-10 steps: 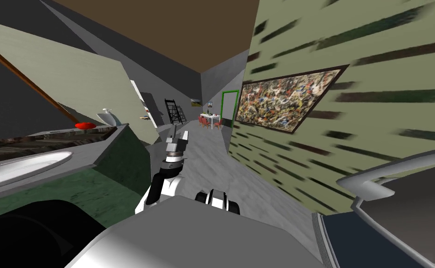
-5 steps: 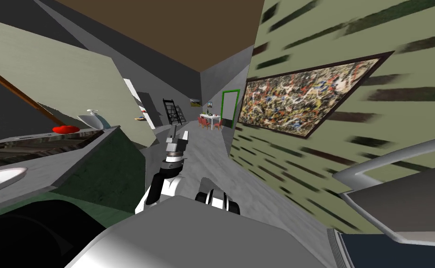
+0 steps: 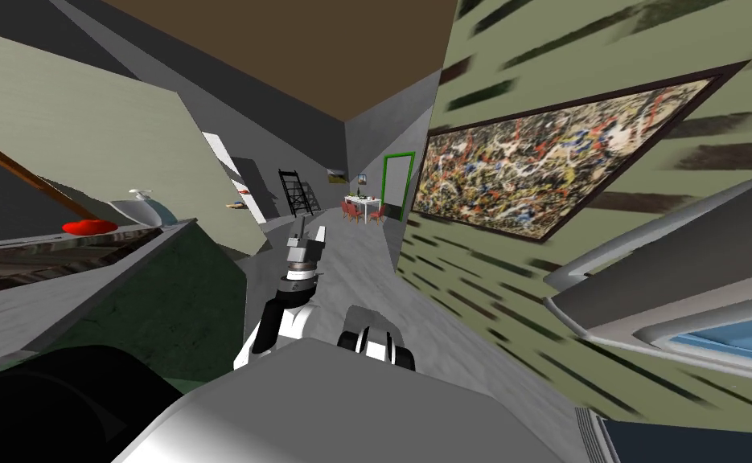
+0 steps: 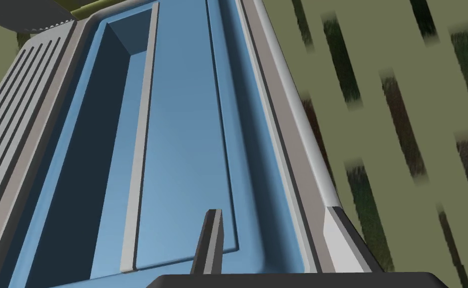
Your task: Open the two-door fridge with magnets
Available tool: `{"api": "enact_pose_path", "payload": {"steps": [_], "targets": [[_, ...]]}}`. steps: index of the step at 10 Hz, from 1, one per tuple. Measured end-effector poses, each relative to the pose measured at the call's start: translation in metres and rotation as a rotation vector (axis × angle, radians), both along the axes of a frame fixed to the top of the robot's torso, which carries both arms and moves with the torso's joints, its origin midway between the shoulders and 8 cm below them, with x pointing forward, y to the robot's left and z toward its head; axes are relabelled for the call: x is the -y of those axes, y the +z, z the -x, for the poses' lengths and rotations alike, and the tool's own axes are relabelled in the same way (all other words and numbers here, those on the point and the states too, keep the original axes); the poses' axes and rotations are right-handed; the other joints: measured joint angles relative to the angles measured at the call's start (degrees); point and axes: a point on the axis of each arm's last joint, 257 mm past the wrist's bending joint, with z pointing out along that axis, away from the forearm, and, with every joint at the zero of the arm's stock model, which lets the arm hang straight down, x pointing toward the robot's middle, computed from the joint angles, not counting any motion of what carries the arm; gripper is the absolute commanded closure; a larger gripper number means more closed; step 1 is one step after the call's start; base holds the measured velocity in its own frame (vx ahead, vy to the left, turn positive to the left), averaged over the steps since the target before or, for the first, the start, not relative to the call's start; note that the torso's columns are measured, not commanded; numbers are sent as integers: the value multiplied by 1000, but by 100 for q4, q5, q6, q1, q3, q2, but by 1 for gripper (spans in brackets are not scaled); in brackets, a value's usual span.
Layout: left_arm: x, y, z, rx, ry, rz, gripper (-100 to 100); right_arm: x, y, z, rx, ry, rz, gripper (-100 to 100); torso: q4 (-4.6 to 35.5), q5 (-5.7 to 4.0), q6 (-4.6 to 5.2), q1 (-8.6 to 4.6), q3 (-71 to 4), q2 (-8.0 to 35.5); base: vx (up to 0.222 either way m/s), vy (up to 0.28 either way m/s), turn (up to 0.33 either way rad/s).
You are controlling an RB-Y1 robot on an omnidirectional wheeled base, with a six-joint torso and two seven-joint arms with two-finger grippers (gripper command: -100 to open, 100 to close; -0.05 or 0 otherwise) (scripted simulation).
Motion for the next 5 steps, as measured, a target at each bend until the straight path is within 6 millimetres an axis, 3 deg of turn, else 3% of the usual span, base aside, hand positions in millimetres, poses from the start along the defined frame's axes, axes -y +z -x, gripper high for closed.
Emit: {"api": "enact_pose_path", "payload": {"steps": [1,2,5], "targets": [[0,0,0,0,0,0,0,3,1,6,1,-25,-1,100,-6,4,-5,10,-12,-18,20,32,453],[0,0,0,0,0,0,0,7,0,23,0,-77,0,-100,-10,4,-4,10,-21,-32,18,-3,92],[0,0,0,0,0,0,0,4,20,31,3,-81,1,-100,-8,-7,-1,-22,-16,-26,12,-28,-33]]}}
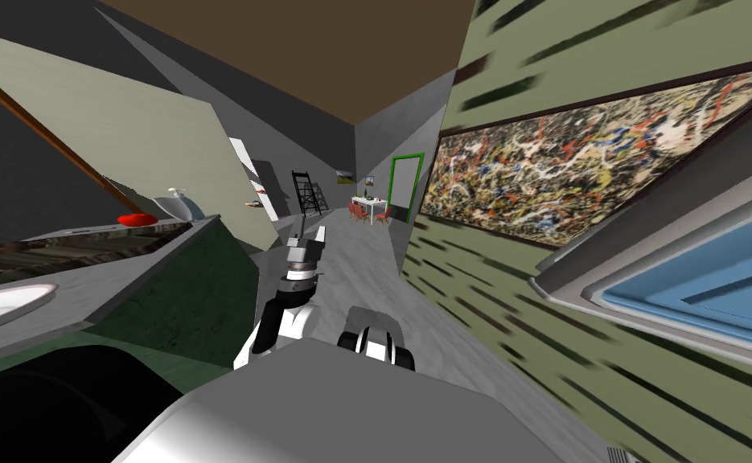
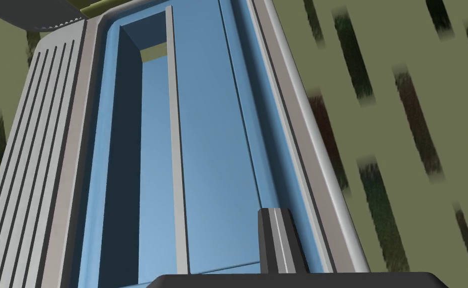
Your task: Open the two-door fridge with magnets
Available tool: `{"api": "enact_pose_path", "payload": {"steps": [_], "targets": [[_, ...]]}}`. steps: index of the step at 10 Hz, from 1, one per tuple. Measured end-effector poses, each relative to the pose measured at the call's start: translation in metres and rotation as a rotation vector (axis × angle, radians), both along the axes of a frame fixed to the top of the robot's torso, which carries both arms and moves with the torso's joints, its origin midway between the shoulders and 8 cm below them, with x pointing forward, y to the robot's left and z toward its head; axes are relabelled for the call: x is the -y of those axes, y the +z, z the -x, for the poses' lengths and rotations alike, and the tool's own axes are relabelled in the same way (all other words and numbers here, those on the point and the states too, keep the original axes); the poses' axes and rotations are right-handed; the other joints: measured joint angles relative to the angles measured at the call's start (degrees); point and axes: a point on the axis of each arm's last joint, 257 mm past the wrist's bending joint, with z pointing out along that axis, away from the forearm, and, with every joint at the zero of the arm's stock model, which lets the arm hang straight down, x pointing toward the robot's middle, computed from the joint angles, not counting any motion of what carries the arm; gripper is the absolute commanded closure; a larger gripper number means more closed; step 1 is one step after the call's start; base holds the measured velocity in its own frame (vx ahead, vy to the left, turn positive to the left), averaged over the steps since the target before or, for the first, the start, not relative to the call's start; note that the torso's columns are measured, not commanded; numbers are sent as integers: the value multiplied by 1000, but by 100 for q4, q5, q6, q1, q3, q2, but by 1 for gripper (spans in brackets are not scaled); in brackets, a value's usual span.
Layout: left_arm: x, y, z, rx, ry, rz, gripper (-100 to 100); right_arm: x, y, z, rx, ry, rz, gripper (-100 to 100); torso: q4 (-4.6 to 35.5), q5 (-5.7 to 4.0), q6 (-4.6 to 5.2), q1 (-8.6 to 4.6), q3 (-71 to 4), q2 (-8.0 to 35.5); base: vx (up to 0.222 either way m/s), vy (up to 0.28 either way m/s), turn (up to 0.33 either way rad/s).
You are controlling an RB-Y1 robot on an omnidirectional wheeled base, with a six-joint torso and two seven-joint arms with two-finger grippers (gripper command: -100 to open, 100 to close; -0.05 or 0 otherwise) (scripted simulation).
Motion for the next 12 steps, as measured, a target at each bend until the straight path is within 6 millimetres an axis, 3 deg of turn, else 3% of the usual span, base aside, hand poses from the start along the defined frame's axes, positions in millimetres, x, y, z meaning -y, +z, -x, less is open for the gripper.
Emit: {"api": "enact_pose_path", "payload": {"steps": [6,7,12], "targets": [[0,0,0,0,0,0,0,-12,30,5,-3,4,-5,-100,-1,4,0,11,-1,-1,11,-20,0],[0,0,0,0,0,0,0,-12,31,5,-2,4,-5,0,0,4,0,13,1,1,0,0,0],[0,0,0,0,0,0,0,-12,31,5,-2,4,-5,0,0,4,0,11,-1,-1,0,0,0]]}}
